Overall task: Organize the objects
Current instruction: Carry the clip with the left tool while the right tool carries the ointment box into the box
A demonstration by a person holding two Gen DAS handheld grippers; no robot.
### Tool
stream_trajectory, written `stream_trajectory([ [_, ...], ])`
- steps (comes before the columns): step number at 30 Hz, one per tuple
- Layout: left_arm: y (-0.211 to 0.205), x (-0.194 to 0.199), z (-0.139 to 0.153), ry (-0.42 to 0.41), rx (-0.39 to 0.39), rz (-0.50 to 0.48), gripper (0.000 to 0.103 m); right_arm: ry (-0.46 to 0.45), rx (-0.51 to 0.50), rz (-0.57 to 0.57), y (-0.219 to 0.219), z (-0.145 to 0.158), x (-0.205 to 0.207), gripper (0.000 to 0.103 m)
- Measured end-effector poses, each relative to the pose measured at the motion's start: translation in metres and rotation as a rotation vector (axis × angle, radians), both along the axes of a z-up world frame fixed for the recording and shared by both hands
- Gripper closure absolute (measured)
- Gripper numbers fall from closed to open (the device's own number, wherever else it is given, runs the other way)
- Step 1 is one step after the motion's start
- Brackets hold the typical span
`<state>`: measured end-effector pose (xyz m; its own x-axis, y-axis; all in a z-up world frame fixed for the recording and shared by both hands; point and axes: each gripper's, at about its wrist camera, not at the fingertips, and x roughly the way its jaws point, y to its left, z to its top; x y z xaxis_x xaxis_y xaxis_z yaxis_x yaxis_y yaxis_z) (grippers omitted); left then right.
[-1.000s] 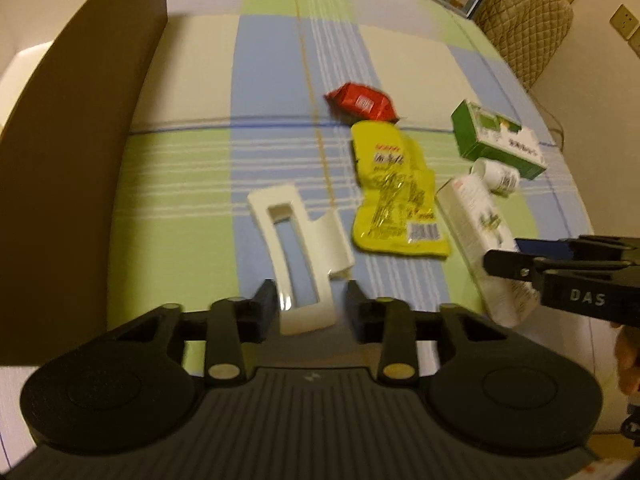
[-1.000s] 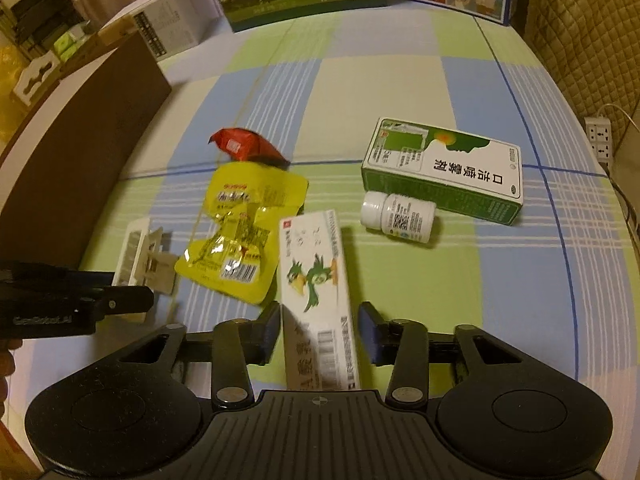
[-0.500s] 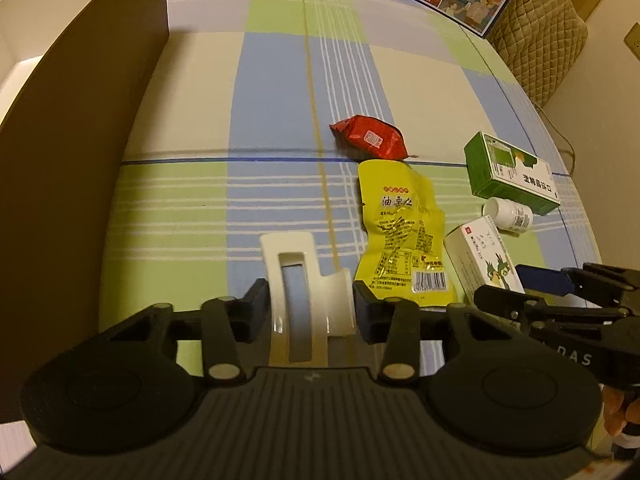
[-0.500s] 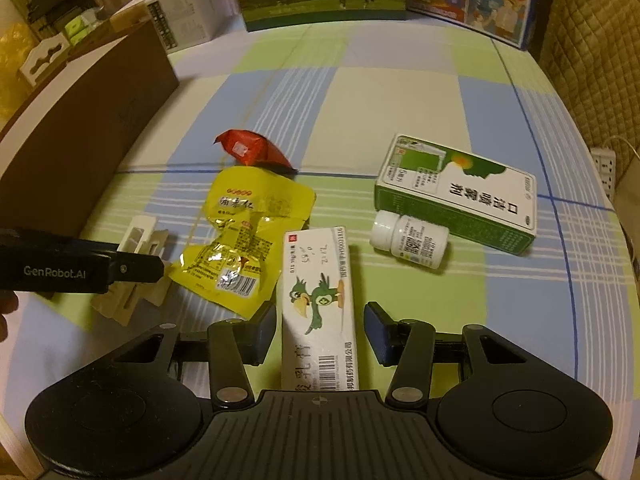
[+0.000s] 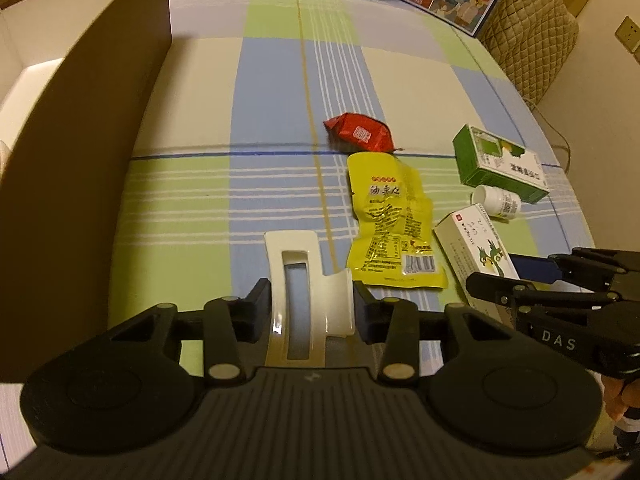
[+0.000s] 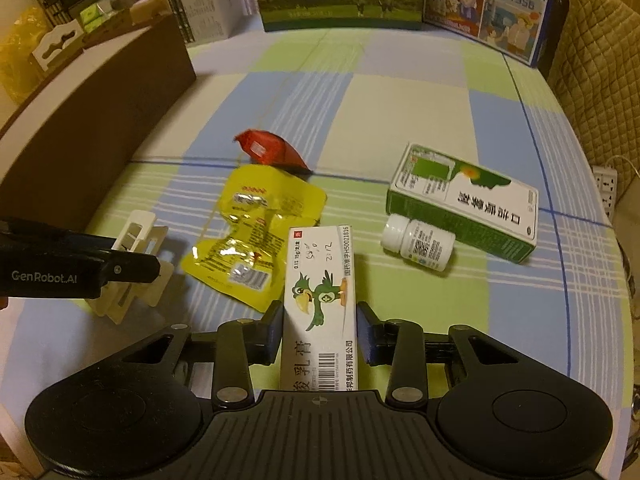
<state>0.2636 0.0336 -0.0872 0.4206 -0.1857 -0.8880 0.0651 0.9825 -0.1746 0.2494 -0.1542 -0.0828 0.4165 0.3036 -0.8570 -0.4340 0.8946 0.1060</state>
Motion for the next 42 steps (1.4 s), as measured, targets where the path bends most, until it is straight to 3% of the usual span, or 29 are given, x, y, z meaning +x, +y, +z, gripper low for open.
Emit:
stream_trajectory([
  [22,0.026,-0.063,0.085,-0.193,-0.097,0.006,0.066,-0.075,0.208,0.042,0.021,0.083,-0.065,0.068],
  [30,0.062,-0.086,0.107,-0.234,-0.113,0.052,0.066,-0.058,0.289,0.098,0.059,0.101,-0.085,0.068],
  [42,0.149,-0.118,0.134,-0.302,-0.088,0.159,0.066,-0.038,0.396,0.196,0.147,0.114,-0.096,0.068],
])
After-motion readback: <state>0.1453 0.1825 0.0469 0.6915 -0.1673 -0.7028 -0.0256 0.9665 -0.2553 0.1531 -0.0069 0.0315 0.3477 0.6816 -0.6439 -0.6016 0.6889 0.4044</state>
